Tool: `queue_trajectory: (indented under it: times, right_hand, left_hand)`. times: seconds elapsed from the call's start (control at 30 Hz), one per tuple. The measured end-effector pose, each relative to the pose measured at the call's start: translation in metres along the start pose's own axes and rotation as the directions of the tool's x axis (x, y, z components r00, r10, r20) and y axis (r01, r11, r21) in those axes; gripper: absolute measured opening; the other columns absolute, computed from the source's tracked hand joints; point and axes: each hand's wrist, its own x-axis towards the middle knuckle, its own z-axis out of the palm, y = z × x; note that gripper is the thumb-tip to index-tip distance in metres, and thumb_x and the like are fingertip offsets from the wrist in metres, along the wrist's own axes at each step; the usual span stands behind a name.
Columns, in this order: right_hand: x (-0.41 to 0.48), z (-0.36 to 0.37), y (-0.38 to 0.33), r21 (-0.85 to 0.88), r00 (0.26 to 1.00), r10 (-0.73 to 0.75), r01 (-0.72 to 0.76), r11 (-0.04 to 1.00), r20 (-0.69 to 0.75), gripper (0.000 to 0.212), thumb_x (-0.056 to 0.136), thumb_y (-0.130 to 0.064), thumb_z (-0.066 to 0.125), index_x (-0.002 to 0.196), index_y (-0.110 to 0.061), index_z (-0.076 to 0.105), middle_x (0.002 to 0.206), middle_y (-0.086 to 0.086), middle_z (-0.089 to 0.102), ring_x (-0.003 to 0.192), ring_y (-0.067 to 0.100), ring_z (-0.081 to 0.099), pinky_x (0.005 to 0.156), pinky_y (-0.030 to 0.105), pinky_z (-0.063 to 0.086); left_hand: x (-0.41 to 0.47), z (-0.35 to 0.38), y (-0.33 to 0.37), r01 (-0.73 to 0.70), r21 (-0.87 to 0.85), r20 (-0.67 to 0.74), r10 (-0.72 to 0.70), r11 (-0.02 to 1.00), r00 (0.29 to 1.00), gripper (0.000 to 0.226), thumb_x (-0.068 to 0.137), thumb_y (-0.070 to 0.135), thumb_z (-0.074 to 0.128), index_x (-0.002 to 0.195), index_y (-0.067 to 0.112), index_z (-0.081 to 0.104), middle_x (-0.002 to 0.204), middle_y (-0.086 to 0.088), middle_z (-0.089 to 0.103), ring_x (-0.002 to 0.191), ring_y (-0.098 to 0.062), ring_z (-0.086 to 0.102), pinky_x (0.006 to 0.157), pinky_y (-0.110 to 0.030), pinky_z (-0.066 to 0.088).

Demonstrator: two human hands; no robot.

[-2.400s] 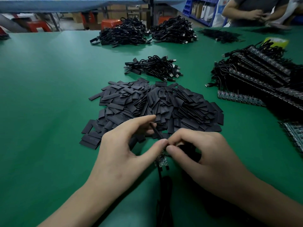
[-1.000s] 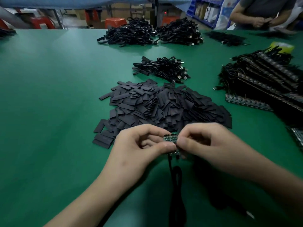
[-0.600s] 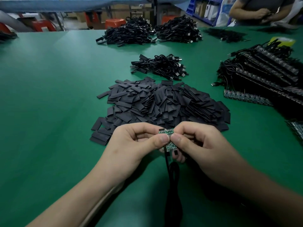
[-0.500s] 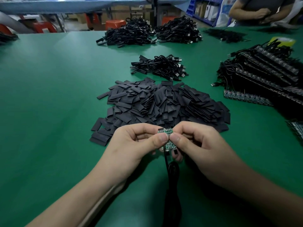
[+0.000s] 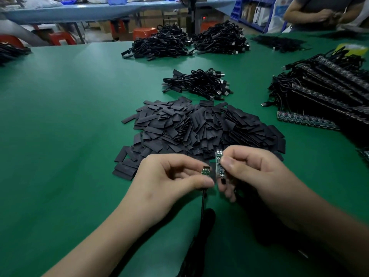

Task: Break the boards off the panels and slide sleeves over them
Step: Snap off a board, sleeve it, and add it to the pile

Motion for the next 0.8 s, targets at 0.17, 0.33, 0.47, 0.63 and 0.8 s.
queue_trajectory:
  times: [0.17,0.33,0.47,0.63,0.8]
  right_hand:
    - [-0.001,-0.006,0.001,-0.16,0.998,-0.035,0.026,0.987,-0.054,0.039,0.097,-0.043,0.05,0.067,-0.018,0.057,0.062,0.0,0.059,0.056,0.009,0.051,0.058,0.015,0.045]
    - [-0.001,-0.01,0.003,-0.209,0.999,-0.023,0.016,0.978,-0.032,0.03,0.097,-0.036,0.054,0.068,-0.028,0.06,0.059,-0.002,0.054,0.056,0.009,0.048,0.061,0.018,0.045]
    - [-0.001,-0.011,0.003,-0.14,1.0,0.005,-0.009,0.99,-0.028,0.02,0.09,-0.037,0.06,0.074,-0.027,0.066,0.059,-0.005,0.052,0.058,0.01,0.047,0.062,0.022,0.047]
    - [0.0,-0.014,0.005,-0.124,0.999,0.006,-0.011,0.992,-0.037,0.022,0.098,-0.02,0.061,0.078,-0.024,0.068,0.06,-0.003,0.054,0.058,0.011,0.049,0.061,0.021,0.047]
    - [0.001,-0.017,0.006,-0.089,0.998,0.044,-0.048,0.995,-0.052,0.007,0.097,-0.014,0.062,0.093,-0.012,0.068,0.063,-0.003,0.057,0.06,0.008,0.05,0.061,0.02,0.048]
  left_hand:
    - [0.004,-0.018,-0.004,-0.231,0.661,-0.069,0.364,0.714,0.929,0.024,0.09,0.051,0.063,0.09,0.032,0.078,0.083,0.021,0.072,0.078,0.001,0.067,0.072,-0.024,0.054]
    - [0.017,-0.046,-0.016,-0.031,0.915,-0.145,0.399,0.403,0.905,0.024,0.094,0.016,0.064,0.115,0.023,0.075,0.109,0.004,0.07,0.098,-0.028,0.057,0.08,-0.043,0.05]
    - [0.017,-0.046,-0.018,0.002,0.962,-0.098,0.341,0.271,0.935,0.029,0.09,0.015,0.072,0.116,0.025,0.076,0.113,0.005,0.072,0.103,-0.03,0.058,0.077,-0.04,0.045]
    - [0.016,-0.047,-0.016,-0.031,0.97,-0.072,0.408,0.24,0.91,0.017,0.087,0.022,0.076,0.103,0.028,0.08,0.099,0.004,0.072,0.095,-0.031,0.058,0.073,-0.039,0.04]
    - [0.013,-0.042,-0.01,-0.123,0.946,-0.053,0.519,0.299,0.853,0.012,0.092,0.026,0.072,0.102,0.026,0.079,0.102,0.007,0.073,0.097,-0.027,0.063,0.078,-0.039,0.044]
